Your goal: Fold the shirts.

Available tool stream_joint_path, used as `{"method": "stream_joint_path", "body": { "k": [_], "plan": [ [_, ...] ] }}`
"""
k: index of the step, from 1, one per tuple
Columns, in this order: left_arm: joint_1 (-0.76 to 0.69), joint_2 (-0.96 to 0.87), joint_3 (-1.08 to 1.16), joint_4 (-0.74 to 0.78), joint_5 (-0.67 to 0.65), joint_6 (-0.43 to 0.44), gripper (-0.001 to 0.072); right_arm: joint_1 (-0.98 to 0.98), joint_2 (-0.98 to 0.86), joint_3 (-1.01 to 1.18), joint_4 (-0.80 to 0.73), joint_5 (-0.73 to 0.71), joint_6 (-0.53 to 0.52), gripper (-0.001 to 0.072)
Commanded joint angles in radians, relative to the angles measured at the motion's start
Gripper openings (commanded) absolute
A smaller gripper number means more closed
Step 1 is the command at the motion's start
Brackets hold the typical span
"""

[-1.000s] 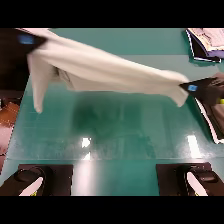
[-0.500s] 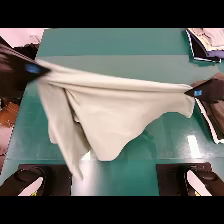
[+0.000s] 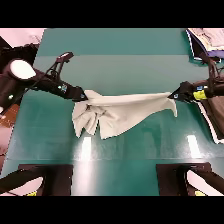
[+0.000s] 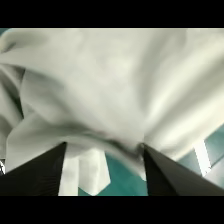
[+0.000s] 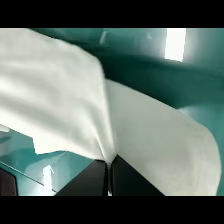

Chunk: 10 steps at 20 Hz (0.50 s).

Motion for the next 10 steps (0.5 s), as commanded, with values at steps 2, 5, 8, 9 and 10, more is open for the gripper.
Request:
{"method": "stream_joint_path", "body": {
  "k": [2,5,8,9,10],
  "plan": [
    [0.085,-0.059,0.069,0.028,-0.086,0.009,0.0547,0.000,-0.035,-0.023,0.003,-0.049,-0.027,0.0013],
    [0.151,-0.058,0.067,0.045,-0.241,0.011,0.0548,-0.001,-0.026,-0.023,0.002,-0.066,-0.031,0.0013],
    [0.157,-0.058,-0.054,0.066,-0.226,0.017,0.0548,-0.001,-0.026,-0.023,0.003,-0.065,-0.031,0.0013],
    [0.157,-0.058,-0.100,0.053,-0.209,0.020,0.0548,-0.001,-0.026,-0.023,0.003,-0.065,-0.031,0.0013],
    [0.157,-0.058,-0.147,0.039,-0.194,0.034,0.0548,-0.001,-0.026,-0.023,0.003,-0.066,-0.031,0.0013]
  ]
}}
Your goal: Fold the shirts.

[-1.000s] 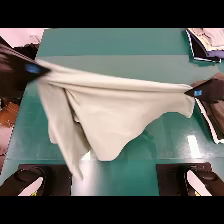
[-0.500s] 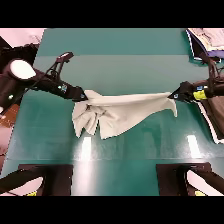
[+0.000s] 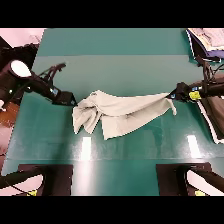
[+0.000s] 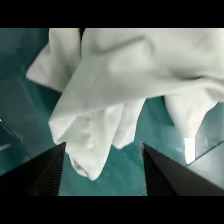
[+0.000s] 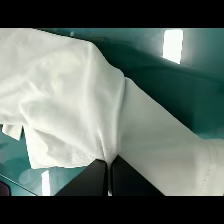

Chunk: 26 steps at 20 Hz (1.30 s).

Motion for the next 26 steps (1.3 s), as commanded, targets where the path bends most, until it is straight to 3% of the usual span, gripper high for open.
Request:
{"method": "stream_joint_path", "body": {
  "k": [1,7,15,16,17,18,19,22,26],
  "plan": [
    [0.012,-0.003,-0.138,-0.021,0.010,0.029,0.0548,-0.001,0.000,-0.001,0.000,-0.006,-0.002,0.0014],
    [0.007,-0.003,-0.269,-0.087,0.093,0.075,0.0547,-0.001,0.000,-0.001,0.000,-0.014,-0.002,0.0014],
    [-0.033,-0.003,-0.354,-0.034,0.137,0.057,0.0544,-0.001,0.000,-0.001,0.000,-0.013,-0.002,0.0014],
    [-0.033,-0.003,-0.354,-0.034,0.144,0.042,0.0419,-0.001,0.000,-0.001,0.000,-0.011,-0.002,0.0014],
    [-0.033,-0.003,-0.354,-0.034,0.147,0.042,0.0246,-0.001,0.000,-0.001,0.000,-0.007,-0.002,0.0014],
    [-0.033,-0.003,-0.353,-0.034,0.153,0.042,0.0165,-0.001,0.000,-0.001,0.001,-0.004,-0.002,0.0014],
    [-0.033,-0.003,-0.353,-0.034,0.157,0.046,0.0027,-0.001,0.000,-0.001,0.001,-0.004,-0.002,0.0014],
    [-0.029,0.009,-0.290,0.035,0.106,0.026,0.0029,-0.018,0.034,0.013,0.000,-0.021,-0.002,0.0013],
    [0.008,0.207,-0.018,0.220,0.058,-0.018,0.0030,-0.092,0.108,0.198,0.000,-0.022,-0.002,0.0013]
  ]
}}
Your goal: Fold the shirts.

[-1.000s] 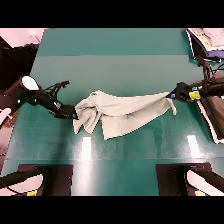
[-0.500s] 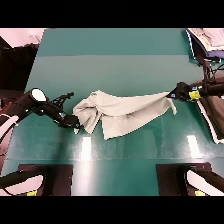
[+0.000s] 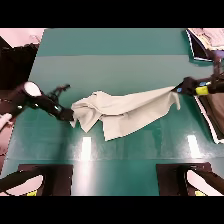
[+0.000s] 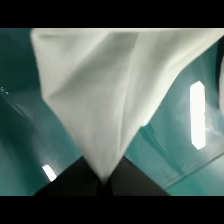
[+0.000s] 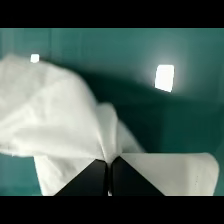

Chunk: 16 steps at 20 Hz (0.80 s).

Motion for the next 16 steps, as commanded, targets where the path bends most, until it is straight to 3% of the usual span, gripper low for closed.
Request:
{"method": "stream_joint_path", "body": {
  "k": [1,5,9,13,16],
  "plan": [
    [0.038,0.166,0.250,0.164,-0.039,-0.026,0.0031,-0.061,0.055,0.171,0.000,-0.008,0.000,0.0013],
    [0.065,0.325,0.607,0.243,-0.029,-0.024,0.0030,-0.101,0.090,0.390,0.000,-0.018,-0.001,0.0013],
    [0.065,0.355,0.897,0.242,-0.034,-0.026,0.0031,-0.104,0.133,0.557,-0.002,-0.015,-0.015,0.0013],
    [0.065,0.355,1.051,0.238,-0.036,-0.072,0.0030,-0.105,0.166,0.719,-0.093,0.013,-0.014,0.0013],
    [0.065,0.357,1.060,0.183,-0.056,-0.108,0.0030,-0.105,0.151,0.833,-0.186,0.123,0.010,0.0013]
  ]
}}
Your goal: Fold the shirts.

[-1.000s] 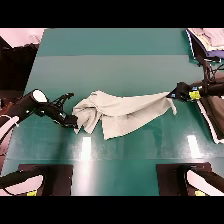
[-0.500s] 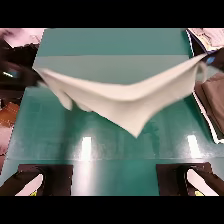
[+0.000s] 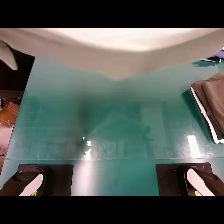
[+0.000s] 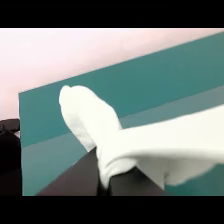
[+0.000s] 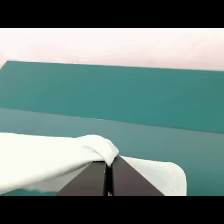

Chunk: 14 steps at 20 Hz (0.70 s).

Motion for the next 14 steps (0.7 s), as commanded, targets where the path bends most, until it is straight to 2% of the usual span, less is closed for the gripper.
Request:
{"method": "stream_joint_path", "body": {
  "k": [1,4,7,9,11,14],
  "plan": [
    [0.001,0.001,0.047,-0.077,-0.032,-0.047,0.0030,-0.001,-0.022,0.149,-0.098,0.151,0.030,0.0013],
    [0.001,0.000,-0.052,-0.171,-0.107,-0.046,0.0030,0.000,-0.089,0.158,-0.075,0.294,0.090,0.0013],
    [0.001,0.000,-0.257,-0.179,-0.209,-0.046,0.0030,0.057,-0.161,0.011,-0.079,0.388,0.119,0.0013],
    [0.001,0.000,-0.444,-0.183,-0.230,-0.045,0.0030,0.123,-0.228,-0.094,-0.081,0.398,0.120,0.0013],
    [0.001,0.000,-0.652,-0.202,-0.211,-0.037,0.0030,0.183,-0.308,-0.184,-0.088,0.336,0.119,0.0014],
    [0.001,0.000,-0.941,-0.212,-0.060,-0.004,0.0031,0.245,-0.432,-0.283,-0.088,0.080,0.117,0.0014]
  ]
}}
